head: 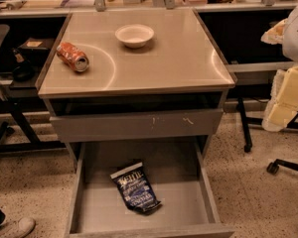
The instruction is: Pick blue chip bag from middle drawer and place on counter
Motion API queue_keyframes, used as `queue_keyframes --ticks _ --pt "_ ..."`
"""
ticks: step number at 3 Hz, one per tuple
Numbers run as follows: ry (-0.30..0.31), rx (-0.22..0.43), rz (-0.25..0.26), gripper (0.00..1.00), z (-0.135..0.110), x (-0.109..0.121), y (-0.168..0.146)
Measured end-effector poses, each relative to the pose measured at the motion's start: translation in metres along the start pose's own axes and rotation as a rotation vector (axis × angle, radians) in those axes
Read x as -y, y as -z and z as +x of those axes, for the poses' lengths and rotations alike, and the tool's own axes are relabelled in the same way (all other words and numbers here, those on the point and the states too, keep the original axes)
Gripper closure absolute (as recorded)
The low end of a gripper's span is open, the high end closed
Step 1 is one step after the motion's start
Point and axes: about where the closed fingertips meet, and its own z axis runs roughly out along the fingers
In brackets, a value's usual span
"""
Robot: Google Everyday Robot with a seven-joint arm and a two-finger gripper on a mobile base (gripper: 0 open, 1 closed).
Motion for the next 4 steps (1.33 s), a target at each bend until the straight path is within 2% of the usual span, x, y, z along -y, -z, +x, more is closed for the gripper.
queue_keyframes --ticks 1,2,3,4 --pt "0.000 0.000 0.000 0.00 0.000 0.000 0.000" --pt "0.000 0.002 -0.002 0.00 -0.001 -0.010 -0.012" --pt "-0.029 0.005 -0.039 0.00 -0.010 -0.037 -0.051" --pt "-0.075 -0.026 -0.069 0.00 -0.018 -0.062 -0.108"
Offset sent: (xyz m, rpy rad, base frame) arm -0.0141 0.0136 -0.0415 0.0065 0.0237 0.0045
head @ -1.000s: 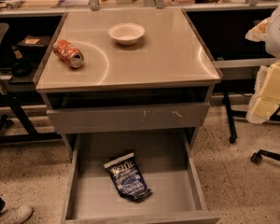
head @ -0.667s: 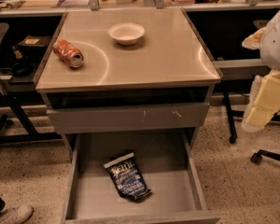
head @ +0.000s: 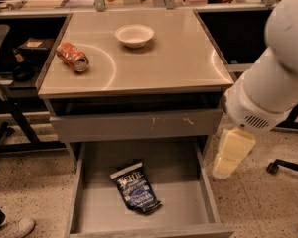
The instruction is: Pick blue chip bag from middle drawer and place on counter
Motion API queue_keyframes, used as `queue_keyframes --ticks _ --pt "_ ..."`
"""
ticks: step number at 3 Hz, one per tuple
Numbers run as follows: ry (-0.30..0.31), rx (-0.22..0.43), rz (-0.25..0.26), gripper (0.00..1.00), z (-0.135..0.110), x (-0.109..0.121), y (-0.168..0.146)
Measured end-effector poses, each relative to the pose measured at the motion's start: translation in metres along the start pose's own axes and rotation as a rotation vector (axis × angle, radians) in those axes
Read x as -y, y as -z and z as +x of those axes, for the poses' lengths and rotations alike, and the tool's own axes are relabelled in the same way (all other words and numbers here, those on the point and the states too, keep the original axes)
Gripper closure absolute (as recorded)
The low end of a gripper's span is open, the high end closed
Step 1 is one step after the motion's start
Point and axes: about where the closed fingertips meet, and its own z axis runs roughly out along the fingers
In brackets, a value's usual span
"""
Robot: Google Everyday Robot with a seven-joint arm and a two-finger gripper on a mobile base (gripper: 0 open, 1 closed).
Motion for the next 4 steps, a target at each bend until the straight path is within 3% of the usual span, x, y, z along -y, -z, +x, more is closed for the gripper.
queue_keyframes --ticks 1,2,3,4 --pt "-0.015 -0.016 -0.048 0.00 -0.008 -0.022 -0.047" --pt "-0.018 -0.021 -0.053 0.00 -0.007 -0.025 -0.050" --pt "-0.005 0.016 -0.097 0.00 -0.016 -0.046 -0.064" --pt "-0.031 0.066 -0.205 0.00 -0.046 -0.088 -0.101"
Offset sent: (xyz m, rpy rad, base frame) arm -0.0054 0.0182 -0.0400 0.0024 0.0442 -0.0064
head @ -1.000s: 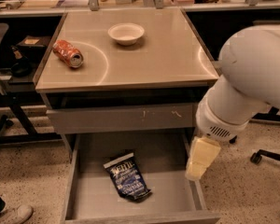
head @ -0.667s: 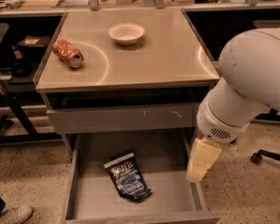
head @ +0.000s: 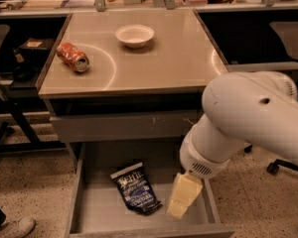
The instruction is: Pick blue chip bag from middle drawer and place on counter
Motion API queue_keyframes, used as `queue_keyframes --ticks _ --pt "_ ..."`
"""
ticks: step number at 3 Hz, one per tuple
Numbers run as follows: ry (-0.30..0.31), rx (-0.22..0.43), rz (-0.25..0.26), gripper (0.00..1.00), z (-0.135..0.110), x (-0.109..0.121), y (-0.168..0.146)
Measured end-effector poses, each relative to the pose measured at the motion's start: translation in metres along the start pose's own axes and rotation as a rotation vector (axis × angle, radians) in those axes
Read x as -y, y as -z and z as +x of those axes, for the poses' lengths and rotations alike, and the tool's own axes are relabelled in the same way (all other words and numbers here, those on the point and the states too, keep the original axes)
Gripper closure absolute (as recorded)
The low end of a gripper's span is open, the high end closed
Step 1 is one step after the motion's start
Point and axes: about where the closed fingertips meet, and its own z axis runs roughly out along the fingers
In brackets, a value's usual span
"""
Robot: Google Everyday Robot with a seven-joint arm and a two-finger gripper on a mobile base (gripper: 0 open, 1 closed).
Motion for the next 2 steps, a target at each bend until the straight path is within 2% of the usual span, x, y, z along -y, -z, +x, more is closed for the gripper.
queue_keyframes --ticks 1,2 --pt "-0.044 0.023 -0.085 0.00 -0.0283 -0.0229 -0.0452" --pt "-0.057 0.025 -0.085 0.00 -0.0297 -0.0233 -0.0468"
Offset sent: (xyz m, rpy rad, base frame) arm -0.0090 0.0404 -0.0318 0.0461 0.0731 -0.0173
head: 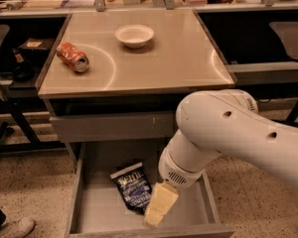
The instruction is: Pick blue chip bag from middle drawer and place on counter
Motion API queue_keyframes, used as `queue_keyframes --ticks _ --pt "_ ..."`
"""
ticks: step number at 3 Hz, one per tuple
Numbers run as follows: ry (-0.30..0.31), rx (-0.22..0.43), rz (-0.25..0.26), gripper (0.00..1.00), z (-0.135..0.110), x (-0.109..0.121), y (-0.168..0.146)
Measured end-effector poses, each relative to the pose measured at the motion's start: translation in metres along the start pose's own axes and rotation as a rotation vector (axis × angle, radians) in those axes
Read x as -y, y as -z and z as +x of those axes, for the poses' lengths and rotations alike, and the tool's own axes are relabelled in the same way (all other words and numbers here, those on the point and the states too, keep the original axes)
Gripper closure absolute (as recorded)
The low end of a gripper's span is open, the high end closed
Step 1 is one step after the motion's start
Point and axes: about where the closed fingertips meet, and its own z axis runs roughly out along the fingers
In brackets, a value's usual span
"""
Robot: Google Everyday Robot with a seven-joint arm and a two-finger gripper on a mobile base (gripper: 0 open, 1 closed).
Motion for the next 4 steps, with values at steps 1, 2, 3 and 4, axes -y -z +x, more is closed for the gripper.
queue_keyframes --ticks 1,2,3,4 --pt "0.012 0.023 -0.014 0.00 -0.002 -0.003 -0.010" --pt "-0.007 0.035 -0.048 0.00 -0.010 -0.003 -0.059" --pt "-0.104 0.065 -0.017 0.00 -0.028 0.019 -0.101" --pt "-0.214 0.075 0.010 0.00 -0.041 0.041 -0.131"
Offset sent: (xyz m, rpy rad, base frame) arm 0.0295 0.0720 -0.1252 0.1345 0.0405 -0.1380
